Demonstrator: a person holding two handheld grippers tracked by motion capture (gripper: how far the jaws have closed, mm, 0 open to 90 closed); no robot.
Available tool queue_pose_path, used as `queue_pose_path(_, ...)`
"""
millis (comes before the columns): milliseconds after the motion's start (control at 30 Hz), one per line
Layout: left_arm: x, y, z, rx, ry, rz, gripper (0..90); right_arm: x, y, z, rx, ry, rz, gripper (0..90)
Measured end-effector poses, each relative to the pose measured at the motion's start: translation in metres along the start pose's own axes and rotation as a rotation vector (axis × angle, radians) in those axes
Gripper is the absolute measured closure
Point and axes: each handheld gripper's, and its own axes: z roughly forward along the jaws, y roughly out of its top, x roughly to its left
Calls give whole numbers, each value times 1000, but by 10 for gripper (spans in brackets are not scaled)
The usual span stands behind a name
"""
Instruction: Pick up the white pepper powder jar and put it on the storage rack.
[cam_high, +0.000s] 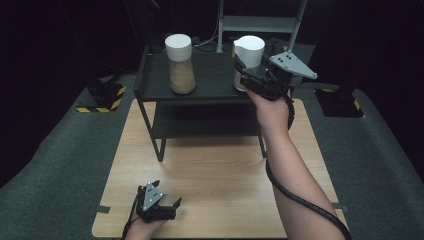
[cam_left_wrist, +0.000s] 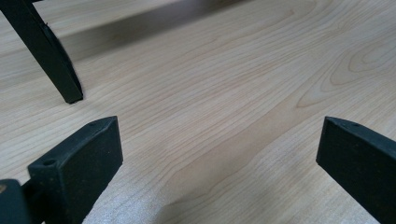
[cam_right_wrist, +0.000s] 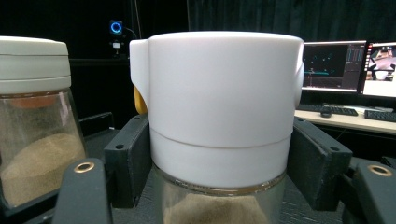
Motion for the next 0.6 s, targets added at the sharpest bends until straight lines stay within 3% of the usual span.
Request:
queue_pose_path(233,1,0,0,0,-2,-3,7,0,2,0,8,7,2,270)
queue_pose_path(600,0,1,0,4,-3,3,7,2,1,-8,16,-14,9,5)
